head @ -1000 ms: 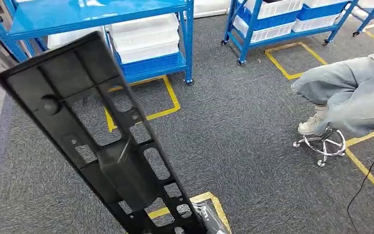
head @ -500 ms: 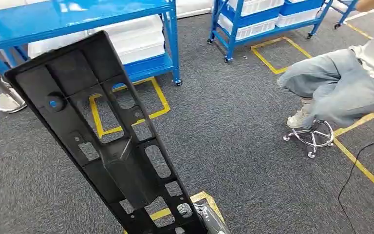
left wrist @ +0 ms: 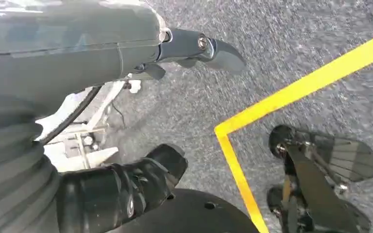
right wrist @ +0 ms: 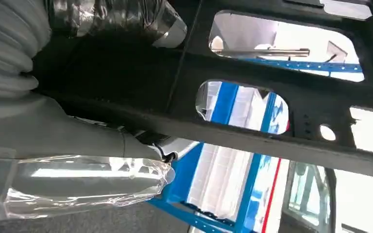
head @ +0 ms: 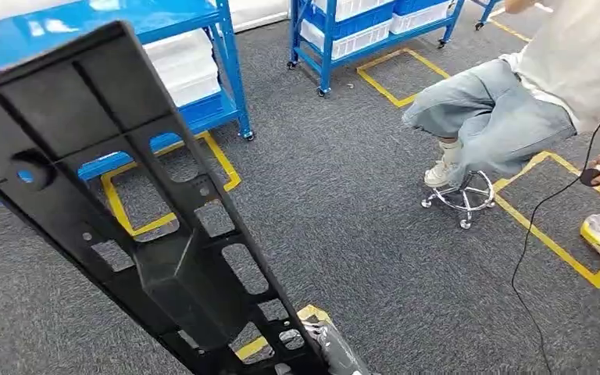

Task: Take the parts from the cabinet and place them on the table.

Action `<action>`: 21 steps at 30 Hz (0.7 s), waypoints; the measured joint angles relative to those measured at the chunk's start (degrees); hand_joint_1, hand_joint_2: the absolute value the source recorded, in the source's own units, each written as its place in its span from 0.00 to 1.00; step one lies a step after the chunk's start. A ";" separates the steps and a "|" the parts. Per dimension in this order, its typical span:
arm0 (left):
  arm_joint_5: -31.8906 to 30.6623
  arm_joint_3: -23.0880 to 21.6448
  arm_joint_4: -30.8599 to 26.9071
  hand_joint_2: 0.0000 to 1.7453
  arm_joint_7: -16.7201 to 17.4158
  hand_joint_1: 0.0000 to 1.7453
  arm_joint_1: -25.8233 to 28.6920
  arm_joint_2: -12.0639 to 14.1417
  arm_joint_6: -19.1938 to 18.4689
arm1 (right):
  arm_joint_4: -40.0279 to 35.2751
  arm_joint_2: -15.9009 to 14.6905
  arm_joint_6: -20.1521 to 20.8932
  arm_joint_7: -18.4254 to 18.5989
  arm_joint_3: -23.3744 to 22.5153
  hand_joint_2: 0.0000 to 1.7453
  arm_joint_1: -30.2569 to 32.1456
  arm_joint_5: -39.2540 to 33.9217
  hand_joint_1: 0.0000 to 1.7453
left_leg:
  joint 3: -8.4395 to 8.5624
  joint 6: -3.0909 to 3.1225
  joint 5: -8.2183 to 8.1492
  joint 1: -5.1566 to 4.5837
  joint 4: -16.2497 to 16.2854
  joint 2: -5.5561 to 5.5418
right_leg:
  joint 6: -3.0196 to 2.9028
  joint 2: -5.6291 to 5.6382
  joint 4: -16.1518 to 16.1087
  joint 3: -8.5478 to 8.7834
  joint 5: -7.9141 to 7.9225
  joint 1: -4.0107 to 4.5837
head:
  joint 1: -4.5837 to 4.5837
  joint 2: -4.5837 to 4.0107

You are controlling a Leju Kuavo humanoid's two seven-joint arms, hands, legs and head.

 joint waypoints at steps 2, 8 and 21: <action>0.02 -0.09 0.00 1.00 0.02 0.00 0.09 -0.02 -0.04 | -0.37 0.02 0.81 -0.76 -0.02 1.00 -0.34 -0.43 1.00 | 0.35 0.89 0.13 -0.28 -0.35 1.58 | 0.07 -5.50 4.48 -2.14 -3.16 0.30 | 0.05 0.00; -0.22 -1.22 0.00 1.00 1.11 0.00 0.02 0.00 -0.85 | -1.07 0.87 3.74 -0.90 -0.28 1.00 -2.48 -3.52 1.00 | 0.42 1.00 -0.47 -0.88 0.02 5.85 | 0.29 -7.44 11.70 -5.73 -3.85 -0.14 | 0.05 0.00; 0.76 -2.40 0.00 1.00 0.85 0.00 -0.28 -1.25 1.23 | -2.36 2.14 6.73 -3.30 -0.33 1.00 -3.65 -4.72 1.00 | -7.33 -2.10 -10.17 -0.55 18.88 2.92 | -2.43 -5.44 -0.13 0.04 0.18 0.31 | -0.02 0.00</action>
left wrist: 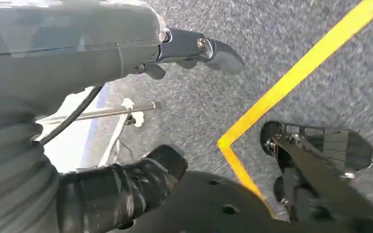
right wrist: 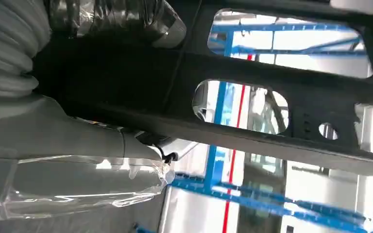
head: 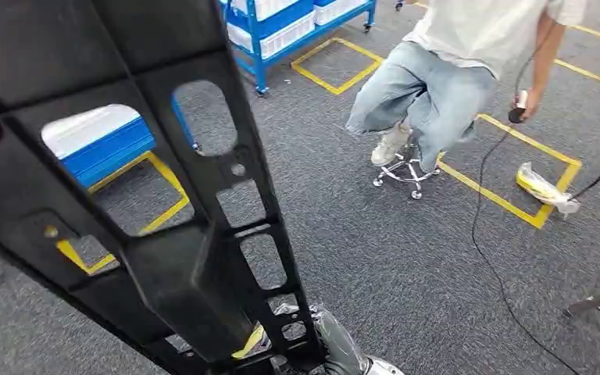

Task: Take the parts from the cabinet and place them on the table.

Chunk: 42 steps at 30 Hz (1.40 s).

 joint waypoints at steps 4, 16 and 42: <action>0.81 -0.02 0.00 1.00 -0.79 0.00 -0.07 -0.33 0.61 | 0.02 0.09 1.97 -0.70 -0.02 1.00 0.17 -0.42 1.00 | 5.18 0.59 8.93 0.07 -12.94 -1.74 | 0.10 3.26 0.23 0.29 -0.10 -0.08 | 0.02 0.00; 7.13 3.13 0.00 1.00 -1.99 0.00 -0.55 -0.85 1.38 | 4.77 4.07 9.68 1.51 2.10 1.00 -6.18 -4.44 1.00 | 7.33 3.43 10.00 -0.38 -18.84 1.90 | 2.91 -1.70 17.95 -8.93 -8.23 -0.31 | 0.09 0.00; 15.52 14.05 -0.02 1.00 -3.26 0.00 -0.86 1.66 1.38 | 19.87 17.42 14.80 5.60 13.57 1.00 -24.16 -15.72 1.00 | 6.23 1.75 10.38 0.85 -17.74 -2.64 | 2.48 2.15 2.01 -1.84 -0.71 0.16 | 0.04 0.00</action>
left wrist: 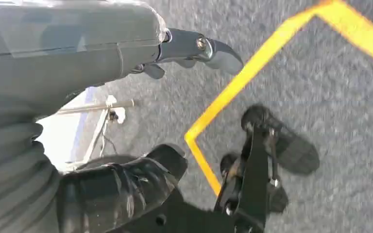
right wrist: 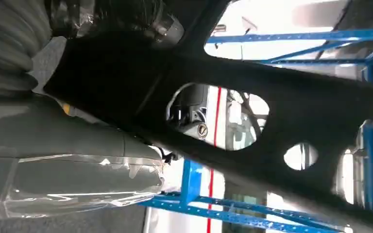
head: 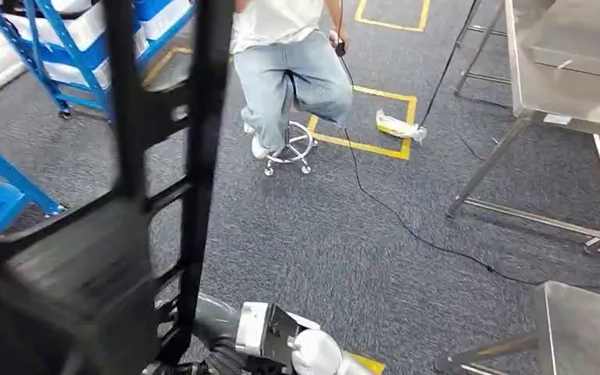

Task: Take the parts from the cabinet and place them on the table.

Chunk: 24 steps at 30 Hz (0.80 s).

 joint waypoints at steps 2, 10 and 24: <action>0.07 0.09 0.00 1.00 -0.02 0.00 0.17 0.07 0.09 | 0.44 0.26 0.00 0.00 0.22 1.00 -0.35 -0.31 1.00 | -0.15 0.73 -0.03 -0.40 -0.04 1.47 | 0.19 -3.27 7.88 -3.69 -4.60 -0.06 | 0.18 0.00; 0.11 0.46 0.00 1.00 -0.30 0.00 0.21 0.09 0.50 | 1.44 0.52 0.00 -0.04 0.72 1.00 -0.89 -0.61 1.00 | 0.19 0.49 -0.81 -1.50 0.51 6.69 | -1.70 -9.41 -1.52 2.02 0.08 1.30 | 0.16 0.00; -1.64 -0.13 0.00 1.00 -0.37 0.00 0.44 0.92 -0.50 | 1.44 0.70 -1.35 -0.48 0.81 1.00 -0.91 0.04 1.00 | -1.66 -2.58 -0.41 0.26 4.58 1.12 | -2.20 0.23 -1.36 1.83 0.76 -0.43 | 0.11 0.00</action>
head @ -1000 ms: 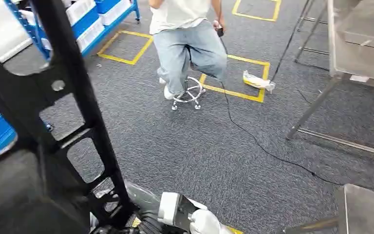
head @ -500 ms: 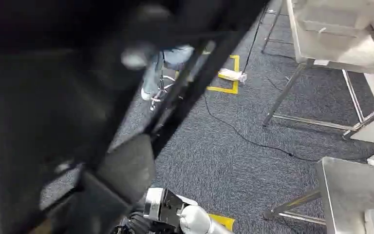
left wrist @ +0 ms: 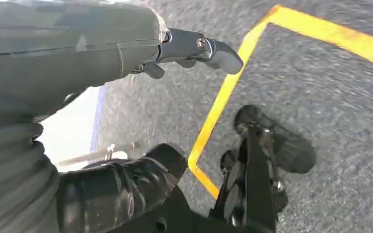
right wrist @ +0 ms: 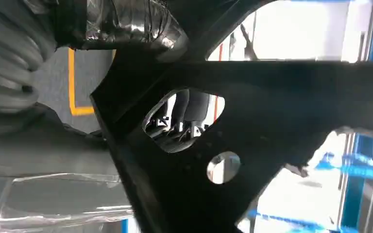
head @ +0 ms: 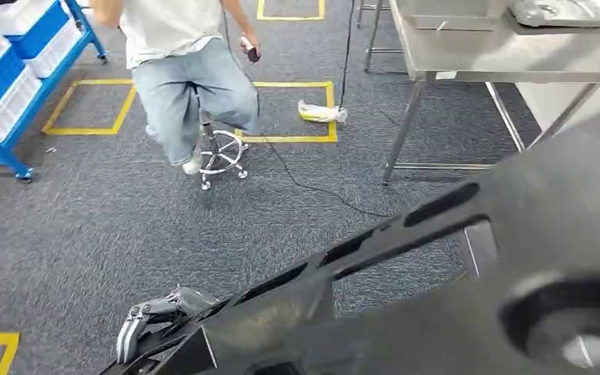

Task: Take the parts from the cabinet and place them on the table.

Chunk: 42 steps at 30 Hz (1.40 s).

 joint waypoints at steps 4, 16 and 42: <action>-0.52 -0.42 0.00 1.00 0.33 0.00 -0.10 0.11 -0.09 | -0.17 -0.44 -0.53 -0.22 0.00 1.00 0.38 0.85 1.00 | 1.23 0.95 -0.72 -0.18 -3.00 -2.13 | 1.63 2.13 0.48 -1.14 0.22 0.07 | 0.02 0.00; -0.59 -1.42 0.00 1.00 0.48 0.00 -0.06 0.18 -0.15 | -0.89 -1.75 -0.85 -0.24 -0.07 1.00 1.51 1.05 1.00 | 1.95 2.88 -0.70 -0.73 -3.77 5.57 | 1.11 -8.79 0.99 -0.76 -0.16 1.02 | 0.22 0.00; -1.49 -3.28 -0.02 1.00 0.61 0.00 0.44 0.17 -0.20 | -3.06 -3.45 -2.06 -0.79 -2.80 1.00 4.24 3.56 1.00 | 1.53 3.11 -0.60 -0.18 -3.55 2.79 | 3.03 -3.93 17.48 -10.16 -6.83 -0.07 | 0.37 0.00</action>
